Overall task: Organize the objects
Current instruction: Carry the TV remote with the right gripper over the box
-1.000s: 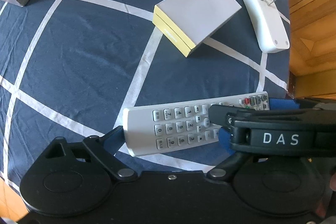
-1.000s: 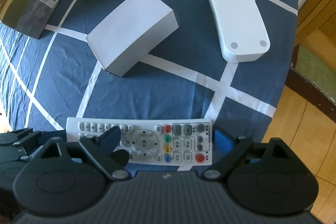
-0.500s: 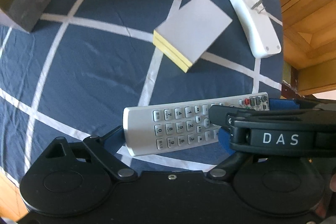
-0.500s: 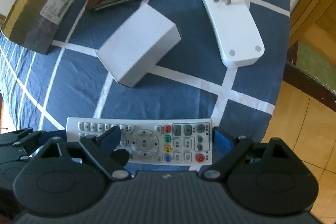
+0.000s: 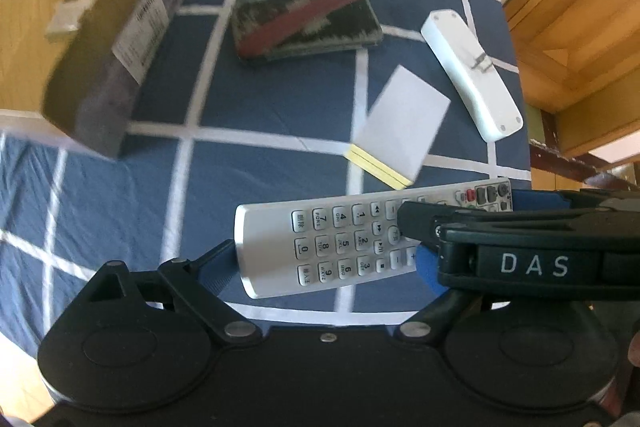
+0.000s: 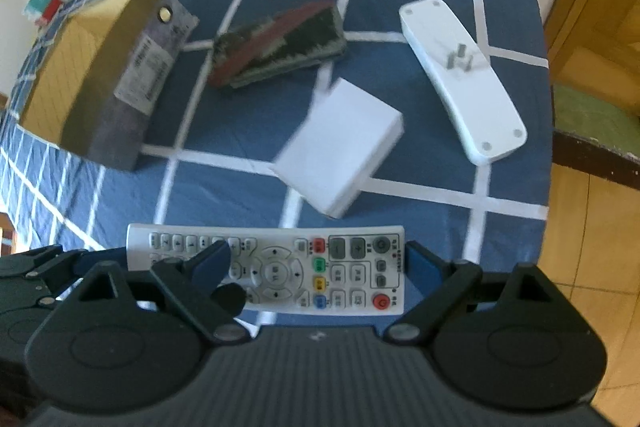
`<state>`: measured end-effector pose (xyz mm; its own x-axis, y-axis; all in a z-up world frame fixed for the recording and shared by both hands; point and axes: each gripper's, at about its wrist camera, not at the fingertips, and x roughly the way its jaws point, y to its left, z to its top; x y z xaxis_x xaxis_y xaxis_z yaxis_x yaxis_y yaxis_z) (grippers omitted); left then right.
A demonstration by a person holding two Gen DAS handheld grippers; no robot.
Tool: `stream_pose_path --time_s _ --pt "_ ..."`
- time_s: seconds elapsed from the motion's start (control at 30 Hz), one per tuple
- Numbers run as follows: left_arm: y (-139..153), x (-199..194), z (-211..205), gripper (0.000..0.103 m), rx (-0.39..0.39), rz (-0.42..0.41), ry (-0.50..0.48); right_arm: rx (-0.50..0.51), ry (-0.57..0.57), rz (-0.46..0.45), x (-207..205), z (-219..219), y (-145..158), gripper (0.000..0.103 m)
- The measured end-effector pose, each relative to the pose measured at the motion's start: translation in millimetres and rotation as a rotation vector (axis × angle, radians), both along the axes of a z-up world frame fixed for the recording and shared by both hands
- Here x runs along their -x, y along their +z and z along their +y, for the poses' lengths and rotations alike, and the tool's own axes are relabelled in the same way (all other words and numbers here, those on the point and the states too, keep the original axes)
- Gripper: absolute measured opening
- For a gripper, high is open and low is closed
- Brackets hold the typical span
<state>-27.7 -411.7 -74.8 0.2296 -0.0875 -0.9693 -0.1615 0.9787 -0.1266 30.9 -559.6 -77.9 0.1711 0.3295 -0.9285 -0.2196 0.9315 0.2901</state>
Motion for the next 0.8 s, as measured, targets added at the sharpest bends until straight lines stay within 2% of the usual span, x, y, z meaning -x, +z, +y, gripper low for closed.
stream_pose_path --time_s 0.4,0.8 --pt "34 7 76 0.093 -0.026 -0.043 -0.134 -0.025 -0.134 -0.045 23 76 31 0.092" --pt "48 -5 107 0.093 -0.041 -0.073 -0.121 -0.037 -0.123 -0.075 9 109 44 0.092"
